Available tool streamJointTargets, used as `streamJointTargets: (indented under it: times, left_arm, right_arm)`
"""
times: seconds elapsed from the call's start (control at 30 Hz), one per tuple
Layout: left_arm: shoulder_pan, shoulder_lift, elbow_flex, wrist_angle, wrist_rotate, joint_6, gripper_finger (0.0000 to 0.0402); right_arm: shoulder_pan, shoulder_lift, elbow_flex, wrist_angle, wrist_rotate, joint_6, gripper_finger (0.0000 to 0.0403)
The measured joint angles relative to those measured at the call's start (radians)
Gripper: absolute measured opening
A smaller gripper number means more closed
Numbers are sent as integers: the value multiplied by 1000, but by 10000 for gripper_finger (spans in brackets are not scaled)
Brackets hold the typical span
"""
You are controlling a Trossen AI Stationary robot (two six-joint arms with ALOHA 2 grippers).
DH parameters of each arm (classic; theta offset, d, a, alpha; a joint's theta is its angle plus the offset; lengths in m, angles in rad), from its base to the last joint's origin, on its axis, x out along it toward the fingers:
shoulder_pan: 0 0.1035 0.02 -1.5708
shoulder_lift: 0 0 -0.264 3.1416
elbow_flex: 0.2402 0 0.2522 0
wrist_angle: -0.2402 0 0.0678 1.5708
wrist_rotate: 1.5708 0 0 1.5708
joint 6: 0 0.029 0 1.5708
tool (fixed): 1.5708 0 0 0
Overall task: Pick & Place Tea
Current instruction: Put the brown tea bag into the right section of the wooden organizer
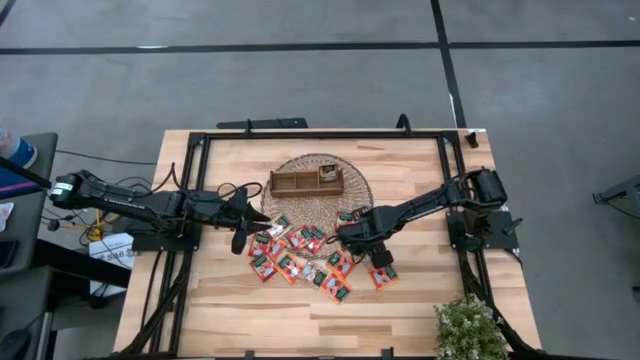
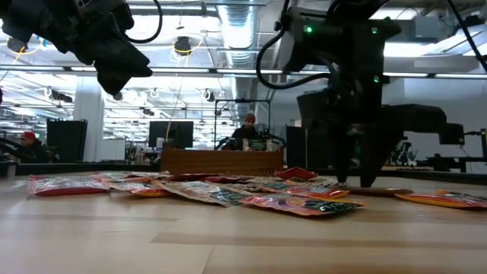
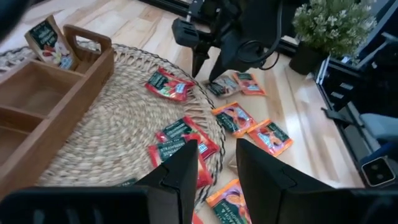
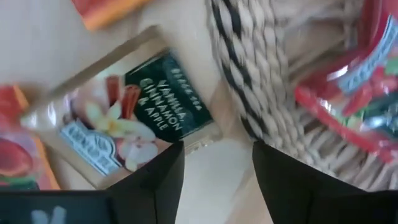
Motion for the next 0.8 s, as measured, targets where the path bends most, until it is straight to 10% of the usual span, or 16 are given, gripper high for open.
streamJointTargets:
  times: [0.2, 0.8]
  left_arm:
    - [0, 0, 0, 0, 0, -11, 101]
    - [0, 0, 0, -1, 0, -46, 101]
  right_arm:
    - [-23, 10, 4, 14, -119, -12, 188]
    - [18, -27, 0, -59, -36, -28, 176]
